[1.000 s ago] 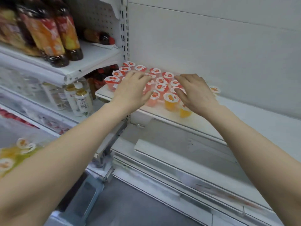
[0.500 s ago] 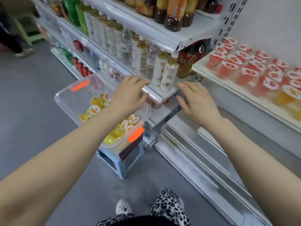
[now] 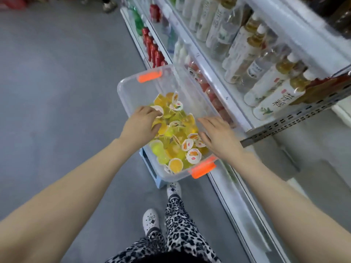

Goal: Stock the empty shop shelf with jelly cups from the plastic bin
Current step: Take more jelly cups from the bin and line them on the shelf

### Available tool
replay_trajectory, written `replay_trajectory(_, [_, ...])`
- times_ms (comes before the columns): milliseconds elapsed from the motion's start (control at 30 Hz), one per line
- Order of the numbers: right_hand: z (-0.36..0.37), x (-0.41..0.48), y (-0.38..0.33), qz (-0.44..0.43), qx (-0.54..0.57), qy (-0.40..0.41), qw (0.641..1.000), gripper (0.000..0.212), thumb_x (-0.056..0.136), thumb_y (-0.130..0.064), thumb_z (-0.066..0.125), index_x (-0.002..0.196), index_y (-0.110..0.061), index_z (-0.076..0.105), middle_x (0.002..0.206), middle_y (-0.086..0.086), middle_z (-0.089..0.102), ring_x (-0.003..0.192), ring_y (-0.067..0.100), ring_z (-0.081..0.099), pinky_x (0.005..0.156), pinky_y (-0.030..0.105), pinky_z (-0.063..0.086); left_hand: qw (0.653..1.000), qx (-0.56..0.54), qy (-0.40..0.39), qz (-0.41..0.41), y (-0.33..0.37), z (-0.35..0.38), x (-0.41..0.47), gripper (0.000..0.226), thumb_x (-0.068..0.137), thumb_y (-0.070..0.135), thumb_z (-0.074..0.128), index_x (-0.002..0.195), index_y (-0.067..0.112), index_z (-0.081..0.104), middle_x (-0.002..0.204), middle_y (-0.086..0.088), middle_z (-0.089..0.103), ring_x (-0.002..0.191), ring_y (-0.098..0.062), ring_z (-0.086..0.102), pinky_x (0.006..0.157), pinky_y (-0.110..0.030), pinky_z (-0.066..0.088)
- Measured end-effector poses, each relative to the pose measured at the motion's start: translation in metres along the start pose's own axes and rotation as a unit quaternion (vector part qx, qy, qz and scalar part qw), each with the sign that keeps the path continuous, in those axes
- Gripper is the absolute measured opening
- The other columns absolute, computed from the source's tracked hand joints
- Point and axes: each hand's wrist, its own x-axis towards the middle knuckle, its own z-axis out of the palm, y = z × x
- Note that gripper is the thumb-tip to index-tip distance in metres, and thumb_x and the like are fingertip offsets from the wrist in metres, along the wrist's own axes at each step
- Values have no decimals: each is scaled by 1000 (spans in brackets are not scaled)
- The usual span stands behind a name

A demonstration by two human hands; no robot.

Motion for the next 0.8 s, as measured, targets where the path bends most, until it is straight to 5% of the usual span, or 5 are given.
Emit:
replay_trajectory(233, [51,60,17,-29,21,-136,990,46,95,-28,56,137,-12,51,130,10,58,117,33,53,100,44,44,998,14,2,-58,-29,10,38,34,88,22,65,122,16,65,117,-7,63,116,-32,50,89,-42,48])
replay_trajectory(433, [87,119,6,-55,23,-174,983,50,95,-27,57,142,-16,46,138,8,53,124,31,50,103,42,40,995,60,48,-58,-56,16,57,28,79,12,70,108,11,72,102,-8,68,104,-35,57,79,-37,51])
replay_trajectory(567, [109,160,-1,-93,15,-201,975,60,91,-10,57,148,-16,38,150,7,40,133,32,40,109,40,32,993,61,88,-45,-62,24,60,25,78,9,66,102,12,74,97,-6,69,100,-33,59,84,-36,48])
replay_trajectory(800, [153,204,-12,-196,-52,-196,959,70,77,13,59,142,-8,45,142,13,49,125,37,46,100,50,44,992,39,109,-40,-67,30,61,30,76,4,59,101,12,74,95,-4,70,99,-30,58,87,-35,49])
